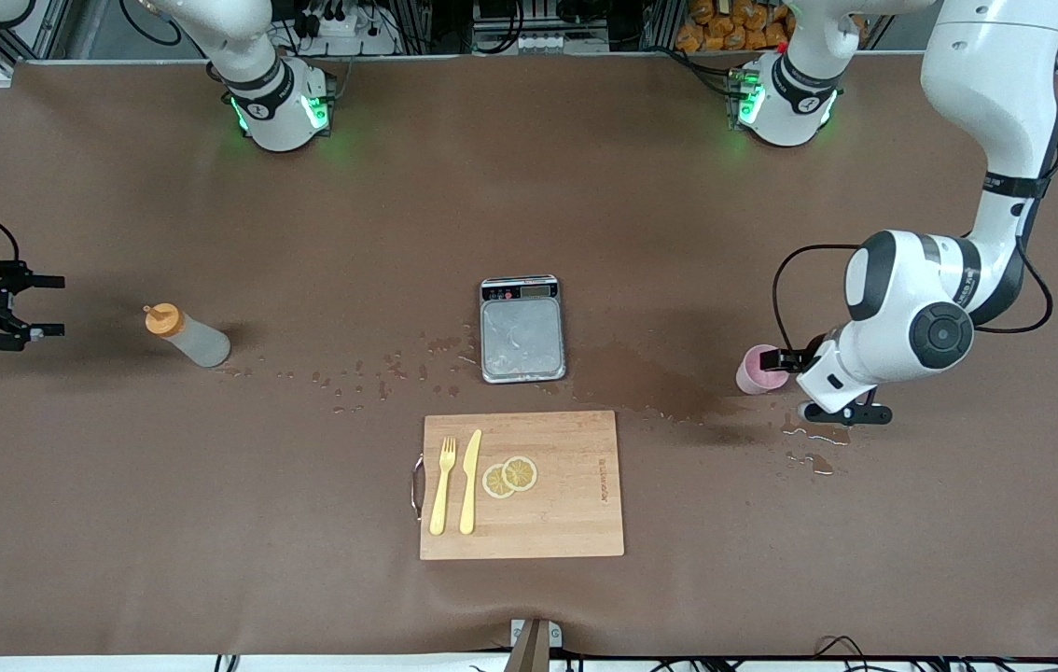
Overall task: Add sauce to pink cup with both arms
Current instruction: 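Grasp the pink cup with the left gripper while the right gripper grasps the bottle, then carry the pink cup onto the scale while the right gripper lifts the bottle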
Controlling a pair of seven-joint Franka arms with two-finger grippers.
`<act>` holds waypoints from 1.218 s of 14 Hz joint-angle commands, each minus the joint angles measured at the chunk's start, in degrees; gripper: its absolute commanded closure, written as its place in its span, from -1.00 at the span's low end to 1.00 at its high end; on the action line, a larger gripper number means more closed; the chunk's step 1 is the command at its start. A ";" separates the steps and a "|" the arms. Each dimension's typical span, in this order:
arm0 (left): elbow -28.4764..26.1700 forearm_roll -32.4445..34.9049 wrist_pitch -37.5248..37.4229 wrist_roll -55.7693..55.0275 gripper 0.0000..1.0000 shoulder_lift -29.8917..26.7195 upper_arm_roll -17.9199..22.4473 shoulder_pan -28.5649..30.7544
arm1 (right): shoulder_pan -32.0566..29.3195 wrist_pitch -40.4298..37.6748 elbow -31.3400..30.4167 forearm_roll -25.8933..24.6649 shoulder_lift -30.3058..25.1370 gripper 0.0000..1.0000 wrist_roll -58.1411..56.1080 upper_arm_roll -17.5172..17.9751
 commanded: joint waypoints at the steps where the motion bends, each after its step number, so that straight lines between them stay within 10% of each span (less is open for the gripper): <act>1: -0.53 -1.05 0.93 -0.62 -1.00 1.18 -0.14 -0.13 | -0.17 1.58 1.67 1.32 2.40 -1.00 7.99 1.01; 7: 0.35 -1.05 1.02 -0.71 -1.00 3.47 -0.14 -0.57 | -0.70 0.53 1.58 1.76 8.28 -1.00 9.24 1.19; 9: 0.44 -1.05 1.19 -0.88 0.07 3.65 -0.14 -0.48 | -0.44 0.44 1.58 2.19 10.30 -1.00 8.98 1.36; 12: 0.44 -0.96 1.19 -0.80 1.00 3.74 -0.14 -0.57 | 0.18 0.62 1.66 3.69 12.59 -1.00 8.80 1.45; 17: 0.61 -0.52 1.19 -0.80 1.00 3.56 -0.14 -0.65 | 1.84 0.09 1.49 6.67 14.53 -1.00 7.48 1.54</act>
